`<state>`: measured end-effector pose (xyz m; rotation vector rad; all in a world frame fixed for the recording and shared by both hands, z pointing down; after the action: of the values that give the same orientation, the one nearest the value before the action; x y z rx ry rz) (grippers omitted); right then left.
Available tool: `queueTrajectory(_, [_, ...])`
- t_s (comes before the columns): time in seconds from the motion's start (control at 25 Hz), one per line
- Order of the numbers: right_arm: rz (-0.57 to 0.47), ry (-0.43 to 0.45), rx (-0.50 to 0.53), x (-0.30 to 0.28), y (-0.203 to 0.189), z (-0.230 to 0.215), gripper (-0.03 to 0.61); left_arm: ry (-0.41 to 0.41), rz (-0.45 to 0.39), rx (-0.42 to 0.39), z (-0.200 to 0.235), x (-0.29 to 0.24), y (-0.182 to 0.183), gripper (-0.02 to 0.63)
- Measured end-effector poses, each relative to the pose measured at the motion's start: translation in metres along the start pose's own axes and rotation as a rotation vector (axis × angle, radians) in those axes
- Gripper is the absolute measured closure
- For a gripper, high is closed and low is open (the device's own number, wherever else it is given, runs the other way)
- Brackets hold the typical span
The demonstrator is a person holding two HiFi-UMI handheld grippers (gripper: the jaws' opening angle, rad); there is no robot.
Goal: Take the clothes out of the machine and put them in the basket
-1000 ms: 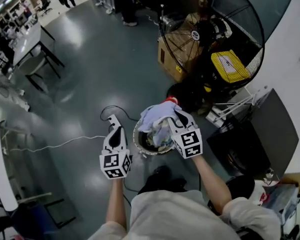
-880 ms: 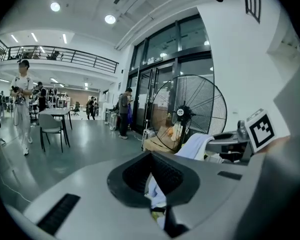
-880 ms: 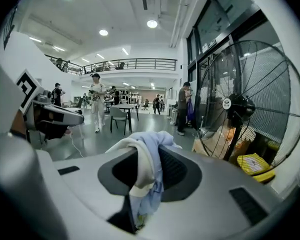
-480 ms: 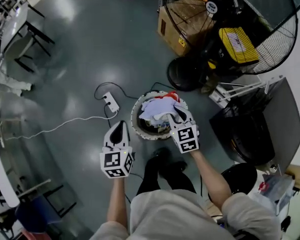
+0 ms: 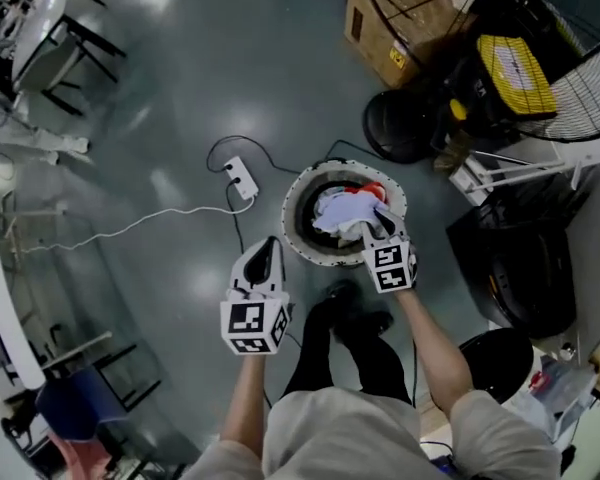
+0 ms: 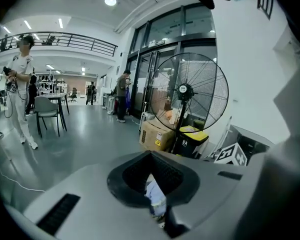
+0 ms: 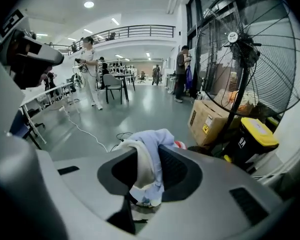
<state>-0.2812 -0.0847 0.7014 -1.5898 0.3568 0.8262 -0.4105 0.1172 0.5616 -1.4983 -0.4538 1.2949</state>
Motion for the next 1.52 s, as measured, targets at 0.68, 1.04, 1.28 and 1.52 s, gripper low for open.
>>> queueTrajectory(0.68, [0.031, 0.020, -0.020, -0.030, -0.016, 0.000, 0.233, -0.004, 0.015, -0.012, 0.004, -0.007, -0.009, 0.595])
queueTrajectory(1.04, [-0.075, -0.007, -0.092, 0.017, 0.015, -0.005, 0.550, -0.041, -0.023, -0.032, -0.016, -0.004, 0.018, 0.595])
queueTrajectory(1.28, [-0.182, -0.022, -0.169, 0.067, 0.055, -0.015, 0.555, -0.104, -0.060, -0.063, -0.036, -0.005, 0.056, 0.595])
queueTrajectory(1.52, [-0.295, -0.090, -0.165, 0.131, 0.101, -0.030, 0.555, -0.196, -0.102, -0.118, -0.070, -0.008, 0.098, 0.595])
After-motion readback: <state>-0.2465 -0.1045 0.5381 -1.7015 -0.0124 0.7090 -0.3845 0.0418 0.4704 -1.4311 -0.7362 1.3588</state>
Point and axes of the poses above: the fingertips, and each gripper's own axes: x backward along the fingers, z to its left, y out of its top, the point moved 6 cm from there along x, backward along the fingers, and after that the axes turned 3 degrees about -x, right-handed, at the moved point
